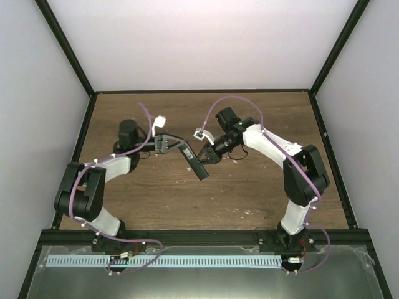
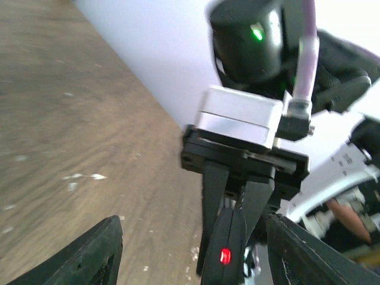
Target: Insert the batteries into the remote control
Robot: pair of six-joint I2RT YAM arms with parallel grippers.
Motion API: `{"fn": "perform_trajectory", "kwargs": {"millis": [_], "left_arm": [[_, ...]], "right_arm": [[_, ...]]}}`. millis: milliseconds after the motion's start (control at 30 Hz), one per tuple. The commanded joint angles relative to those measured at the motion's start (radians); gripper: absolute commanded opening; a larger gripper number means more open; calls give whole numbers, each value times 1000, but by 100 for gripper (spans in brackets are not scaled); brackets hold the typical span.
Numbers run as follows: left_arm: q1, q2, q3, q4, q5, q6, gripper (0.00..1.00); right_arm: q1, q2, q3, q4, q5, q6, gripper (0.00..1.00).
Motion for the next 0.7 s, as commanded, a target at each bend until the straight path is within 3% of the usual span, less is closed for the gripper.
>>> {"fn": "perform_trajectory", "kwargs": {"millis": [0,67,133,300,467,667], "left_arm": [[156,-44,-101,145,-98,-93,68],[221,-69,-133,145,-127,-96,69],[257,-119,-138,44,-178,-24,69],[260,-262,-53,-376,-327,245,70],[260,-297,45,-629,-442,357,70],[261,-299,65,-652,-447,370,70]], "right_arm": [[-5,-45,-32,37,175,41,1],[-5,-52,-37,45,331,79,1],[-4,-48,-21,33,531,131,1],[2,-22,53,-23,976,216,1],[11,68,102,-78,1238,258,1],[27,189,121,-73,1457,245,1]]}}
